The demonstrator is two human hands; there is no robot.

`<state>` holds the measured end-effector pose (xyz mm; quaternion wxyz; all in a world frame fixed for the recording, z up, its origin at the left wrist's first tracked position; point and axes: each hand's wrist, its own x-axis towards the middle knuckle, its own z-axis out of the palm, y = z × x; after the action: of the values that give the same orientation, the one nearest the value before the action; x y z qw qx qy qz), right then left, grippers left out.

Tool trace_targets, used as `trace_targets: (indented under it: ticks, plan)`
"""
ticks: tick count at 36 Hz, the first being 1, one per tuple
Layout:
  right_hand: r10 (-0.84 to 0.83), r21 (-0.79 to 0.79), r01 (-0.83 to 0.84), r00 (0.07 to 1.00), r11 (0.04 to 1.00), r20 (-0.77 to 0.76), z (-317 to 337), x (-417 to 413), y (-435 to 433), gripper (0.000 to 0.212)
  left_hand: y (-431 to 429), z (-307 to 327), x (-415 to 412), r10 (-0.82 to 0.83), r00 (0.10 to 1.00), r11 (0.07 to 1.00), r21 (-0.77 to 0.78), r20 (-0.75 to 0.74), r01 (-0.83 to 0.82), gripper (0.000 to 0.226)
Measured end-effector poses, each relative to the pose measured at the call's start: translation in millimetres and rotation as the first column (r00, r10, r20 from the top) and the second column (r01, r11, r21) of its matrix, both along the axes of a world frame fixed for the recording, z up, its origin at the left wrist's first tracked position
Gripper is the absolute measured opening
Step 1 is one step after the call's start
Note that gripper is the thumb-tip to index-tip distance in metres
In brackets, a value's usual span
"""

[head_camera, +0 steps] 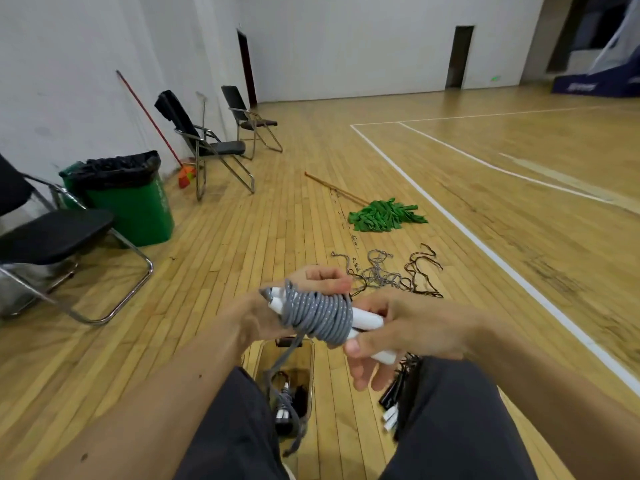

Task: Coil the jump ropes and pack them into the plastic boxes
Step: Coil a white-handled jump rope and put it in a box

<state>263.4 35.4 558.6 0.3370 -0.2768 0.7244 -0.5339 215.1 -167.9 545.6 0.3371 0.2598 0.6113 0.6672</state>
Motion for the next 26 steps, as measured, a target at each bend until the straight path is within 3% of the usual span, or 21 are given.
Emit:
trace_targets:
  ticks: [4, 12, 18, 24, 26]
  plan:
    - [-0.044, -0.060, 0.045, 0.999, 0.997, 0.012, -13.3, -9.7, -2.1, 0.006, -11.1, -23.3, 0.0, 0.176, 0.979, 0.984, 0.005, 0.107, -0.178, 0.017]
    - [-0.279, -0.058, 0.280, 0.960, 0.958, 0.026, -48.5, -41.4, -3.4, 0.016, 3.7, -60.8, -11.4, 0.371, 0.919, 0.906, -0.269, 0.129, -0.328, 0.031]
    - [-0.416, 0.108, 0.413, 0.909, 0.904, 0.001, -92.9, -77.4, 0.4, 0.012, 10.0, -93.6, -22.5, 0.355, 0.935, 0.820, -0.482, 0.006, -0.308, 0.033]
    - [-0.551, 0.166, 0.555, 0.831, 0.815, -0.074, -141.3, -99.1, -10.0, 0.014, 6.2, -114.2, -27.7, 0.291, 0.956, 0.784, -0.582, 0.040, -0.214, 0.022]
    - [-0.573, 0.217, 0.578, 0.815, 0.787, -0.089, -156.6, -105.1, -7.5, 0.013, 4.3, -117.3, -29.5, 0.245, 0.969, 0.746, -0.636, -0.012, -0.196, 0.022]
